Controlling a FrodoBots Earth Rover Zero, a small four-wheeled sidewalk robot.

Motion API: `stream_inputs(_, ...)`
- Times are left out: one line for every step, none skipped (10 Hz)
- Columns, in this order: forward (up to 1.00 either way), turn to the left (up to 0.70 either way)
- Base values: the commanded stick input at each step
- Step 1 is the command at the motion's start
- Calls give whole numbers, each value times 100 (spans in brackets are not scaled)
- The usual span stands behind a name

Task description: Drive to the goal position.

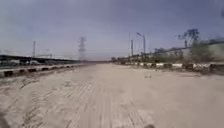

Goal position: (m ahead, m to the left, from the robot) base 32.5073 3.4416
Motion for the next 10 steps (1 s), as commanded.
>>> stream_inputs(100, 0)
stream_inputs(100, 1)
stream_inputs(100, 18)
stream_inputs(100, 23)
stream_inputs(100, 19)
stream_inputs(100, 15)
stream_inputs(100, 11)
stream_inputs(100, 7)
stream_inputs(100, 3)
stream_inputs(100, 0)
